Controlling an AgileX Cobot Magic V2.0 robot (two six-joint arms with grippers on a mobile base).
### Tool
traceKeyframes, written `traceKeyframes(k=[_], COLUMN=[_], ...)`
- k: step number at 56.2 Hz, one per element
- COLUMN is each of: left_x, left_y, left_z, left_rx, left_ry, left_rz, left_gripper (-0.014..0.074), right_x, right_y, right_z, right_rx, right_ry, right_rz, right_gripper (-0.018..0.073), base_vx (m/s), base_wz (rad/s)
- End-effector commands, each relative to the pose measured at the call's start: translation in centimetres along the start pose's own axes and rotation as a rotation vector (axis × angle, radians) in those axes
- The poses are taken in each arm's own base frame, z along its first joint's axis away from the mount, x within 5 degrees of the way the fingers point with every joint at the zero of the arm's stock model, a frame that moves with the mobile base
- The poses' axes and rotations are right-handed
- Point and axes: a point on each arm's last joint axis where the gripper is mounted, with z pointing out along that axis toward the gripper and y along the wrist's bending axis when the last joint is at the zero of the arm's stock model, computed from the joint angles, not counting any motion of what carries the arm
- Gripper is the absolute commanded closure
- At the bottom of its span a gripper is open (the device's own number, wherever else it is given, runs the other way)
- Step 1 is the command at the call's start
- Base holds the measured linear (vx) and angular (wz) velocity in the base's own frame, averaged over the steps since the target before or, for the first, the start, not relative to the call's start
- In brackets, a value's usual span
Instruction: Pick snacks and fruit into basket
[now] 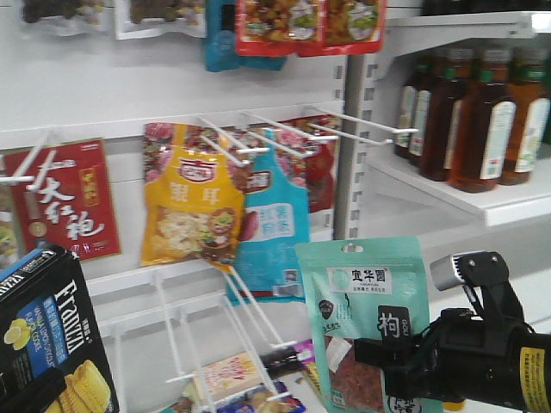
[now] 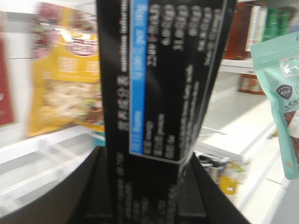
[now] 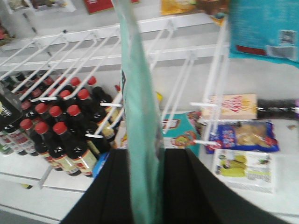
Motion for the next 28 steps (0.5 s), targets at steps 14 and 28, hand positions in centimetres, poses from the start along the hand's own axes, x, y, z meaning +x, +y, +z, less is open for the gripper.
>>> traceKeyframes(k=[14,28], left_x=[-1.9,-1.9], left_y=[-0.21,-0.21], left_z=[0.08,0.08], left_rx=[0.028,0.028], left_ry=[-0.125,-0.125], left_rz=[-0.018,-0.018], left_gripper=[0.0594,0.0594], right_x=[-1.75,-1.75], right_y=[0.37,0.37], right_z=[-1.02,-1.02], right_rx=[0.031,0.031], right_ry=[-0.092,-0.092], right_rz=[-0.003,-0.003], right_gripper=[0.0569,0.0569], base_vx=[-0.16,-0.13], base_wz=[-0.8,-0.73])
